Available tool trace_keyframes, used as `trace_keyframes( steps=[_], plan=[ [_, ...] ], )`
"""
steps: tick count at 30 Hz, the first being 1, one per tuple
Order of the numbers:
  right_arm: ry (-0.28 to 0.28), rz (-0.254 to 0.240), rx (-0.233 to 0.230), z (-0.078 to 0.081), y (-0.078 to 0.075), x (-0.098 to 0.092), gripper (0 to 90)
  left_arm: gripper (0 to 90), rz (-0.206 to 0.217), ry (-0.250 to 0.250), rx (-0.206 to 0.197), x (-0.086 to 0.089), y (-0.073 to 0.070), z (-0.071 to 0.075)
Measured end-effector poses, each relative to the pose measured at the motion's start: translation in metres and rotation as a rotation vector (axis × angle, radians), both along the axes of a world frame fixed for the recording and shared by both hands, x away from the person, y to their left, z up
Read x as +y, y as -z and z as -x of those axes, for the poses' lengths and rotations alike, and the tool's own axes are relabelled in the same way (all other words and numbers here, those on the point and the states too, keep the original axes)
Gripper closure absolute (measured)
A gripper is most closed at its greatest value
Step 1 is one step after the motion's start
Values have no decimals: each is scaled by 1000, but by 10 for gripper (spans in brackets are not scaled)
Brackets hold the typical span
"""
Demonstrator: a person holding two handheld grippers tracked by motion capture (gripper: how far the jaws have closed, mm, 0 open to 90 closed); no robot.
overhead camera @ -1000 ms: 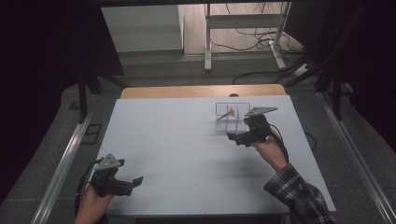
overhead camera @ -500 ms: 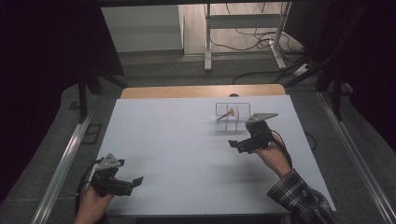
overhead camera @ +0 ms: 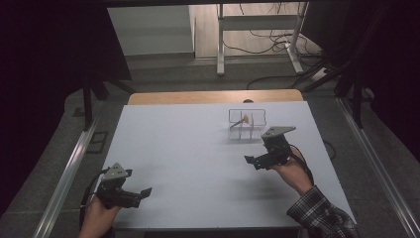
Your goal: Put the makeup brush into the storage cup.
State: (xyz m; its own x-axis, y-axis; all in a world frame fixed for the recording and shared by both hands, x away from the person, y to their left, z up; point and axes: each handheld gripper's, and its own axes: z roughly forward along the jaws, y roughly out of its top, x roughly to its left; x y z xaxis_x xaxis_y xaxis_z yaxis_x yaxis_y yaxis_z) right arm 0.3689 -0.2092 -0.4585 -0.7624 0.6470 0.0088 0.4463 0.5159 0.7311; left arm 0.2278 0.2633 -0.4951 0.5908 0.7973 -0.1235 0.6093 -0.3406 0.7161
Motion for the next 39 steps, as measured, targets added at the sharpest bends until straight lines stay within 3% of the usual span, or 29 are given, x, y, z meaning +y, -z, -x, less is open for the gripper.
trace_keyframes(
  steps=[11, 39],
  plan=[
    [-6, 9, 7, 14, 3, -8, 0, 0, -5, -8, -1, 0, 0, 0],
    [40, 21, 35, 44, 12, -38, 0, 0, -2, -24, -10, 2, 0, 0]
  ],
)
